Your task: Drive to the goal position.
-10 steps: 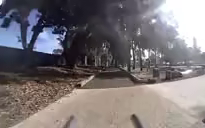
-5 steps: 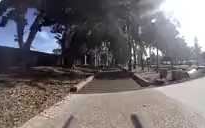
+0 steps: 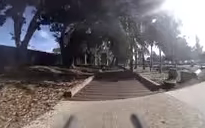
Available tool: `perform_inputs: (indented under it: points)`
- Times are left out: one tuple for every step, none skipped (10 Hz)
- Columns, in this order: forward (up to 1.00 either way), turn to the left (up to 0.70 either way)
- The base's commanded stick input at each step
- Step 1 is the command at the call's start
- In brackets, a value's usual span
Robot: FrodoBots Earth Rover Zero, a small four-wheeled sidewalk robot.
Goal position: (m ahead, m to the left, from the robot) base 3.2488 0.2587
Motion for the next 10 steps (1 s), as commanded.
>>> perform_inputs:
  points:
    - [1.0, 0.0]
    - [1.0, 0.0]
    - [1.0, 0.0]
    - [1.0, 0.0]
    - [1.0, 0.0]
    - [1.0, 0.0]
    - [1.0, 0.0]
    - [1.0, 0.0]
    - [1.0, 0.0]
    - [1.0, 0.0]
